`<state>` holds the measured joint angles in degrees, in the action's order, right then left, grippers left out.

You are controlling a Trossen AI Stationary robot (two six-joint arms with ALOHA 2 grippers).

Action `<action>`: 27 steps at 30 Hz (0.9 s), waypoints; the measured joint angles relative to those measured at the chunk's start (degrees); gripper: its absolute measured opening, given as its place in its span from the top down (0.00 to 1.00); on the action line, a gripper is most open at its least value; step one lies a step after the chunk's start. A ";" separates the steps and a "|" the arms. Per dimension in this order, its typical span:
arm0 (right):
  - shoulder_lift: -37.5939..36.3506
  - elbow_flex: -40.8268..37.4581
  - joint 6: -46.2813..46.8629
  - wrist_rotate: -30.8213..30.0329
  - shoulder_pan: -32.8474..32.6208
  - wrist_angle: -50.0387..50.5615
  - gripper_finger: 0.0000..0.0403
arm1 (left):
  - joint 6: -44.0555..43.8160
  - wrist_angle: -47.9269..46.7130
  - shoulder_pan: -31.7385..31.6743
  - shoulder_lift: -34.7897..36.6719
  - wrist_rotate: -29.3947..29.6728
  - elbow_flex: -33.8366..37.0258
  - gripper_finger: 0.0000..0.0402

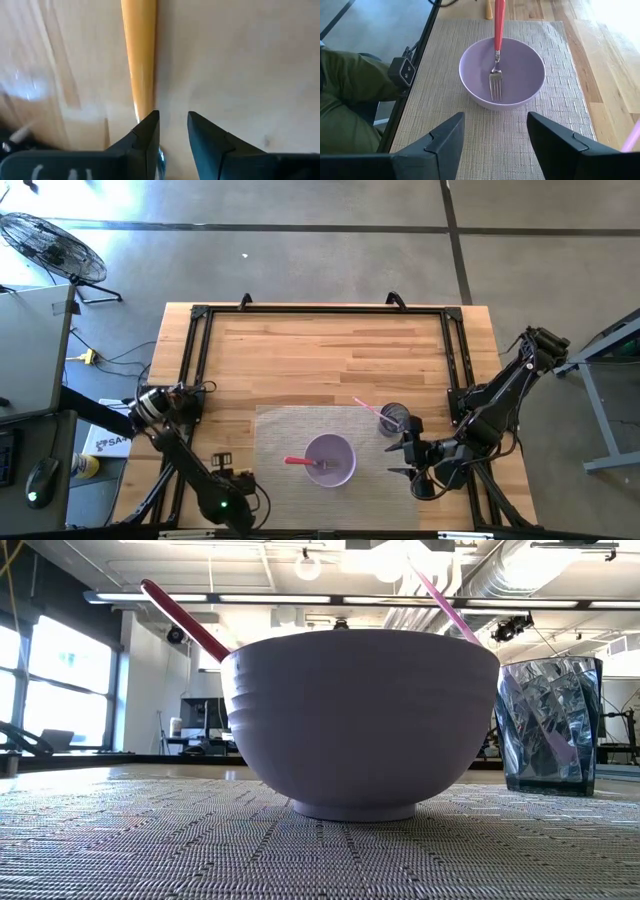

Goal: Pick & Place Utensil
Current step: Put the yellow spoon into the purple bowl on the gray mat

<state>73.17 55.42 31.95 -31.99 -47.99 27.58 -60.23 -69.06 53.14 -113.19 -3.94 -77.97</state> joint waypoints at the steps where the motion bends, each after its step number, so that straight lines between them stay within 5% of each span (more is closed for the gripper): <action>1: 0.00 0.00 0.00 0.00 0.00 0.00 0.48 | -0.13 -0.53 0.00 0.90 -0.33 0.00 0.76; 8: 0.00 0.00 -0.03 -0.78 0.00 0.00 0.48 | -9.63 -5.59 0.98 7.09 0.22 0.49 0.76; 17: 0.00 0.00 -1.42 -2.35 0.00 -0.02 0.48 | -15.10 0.69 0.81 9.32 1.47 7.07 0.75; 27: 0.00 0.00 -1.38 -2.30 0.00 -0.18 0.48 | -12.07 5.56 0.86 9.32 -0.45 12.09 0.49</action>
<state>73.17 55.42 30.57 -34.29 -47.99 27.39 -72.30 -63.50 54.00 -103.88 -4.39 -65.89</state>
